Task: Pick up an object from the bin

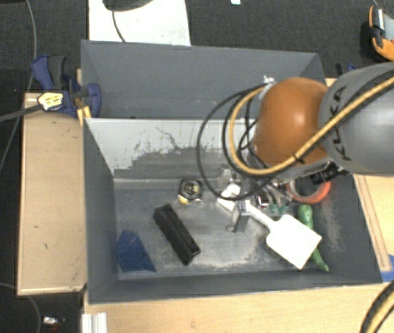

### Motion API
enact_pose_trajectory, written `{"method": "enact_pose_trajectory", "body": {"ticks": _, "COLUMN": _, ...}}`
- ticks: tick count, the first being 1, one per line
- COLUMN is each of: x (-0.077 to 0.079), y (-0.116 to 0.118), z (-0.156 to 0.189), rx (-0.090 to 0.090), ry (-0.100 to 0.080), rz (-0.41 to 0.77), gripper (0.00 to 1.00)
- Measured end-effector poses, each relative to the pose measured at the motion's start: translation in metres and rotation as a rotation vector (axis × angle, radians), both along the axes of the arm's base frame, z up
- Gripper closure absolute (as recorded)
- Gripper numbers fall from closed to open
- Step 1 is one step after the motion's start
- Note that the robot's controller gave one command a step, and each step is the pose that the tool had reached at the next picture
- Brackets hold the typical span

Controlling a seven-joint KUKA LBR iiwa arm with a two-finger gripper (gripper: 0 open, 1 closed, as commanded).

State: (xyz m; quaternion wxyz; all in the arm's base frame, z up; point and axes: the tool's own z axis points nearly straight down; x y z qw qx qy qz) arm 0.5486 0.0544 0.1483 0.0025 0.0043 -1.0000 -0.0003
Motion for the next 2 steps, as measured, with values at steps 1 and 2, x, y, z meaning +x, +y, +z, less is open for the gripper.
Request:
{"method": "enact_pose_trajectory", "body": {"ticks": 1, "x": 0.002, "y": 0.000, "z": 0.005, "rx": 0.000, "ry": -0.008, "rz": -0.003, "gripper": 0.00}}
{"method": "enact_pose_trajectory", "body": {"ticks": 2, "x": 0.019, "y": -0.067, "z": -0.077, "rx": 0.001, "ry": -0.010, "rz": -0.048, "gripper": 0.00}}
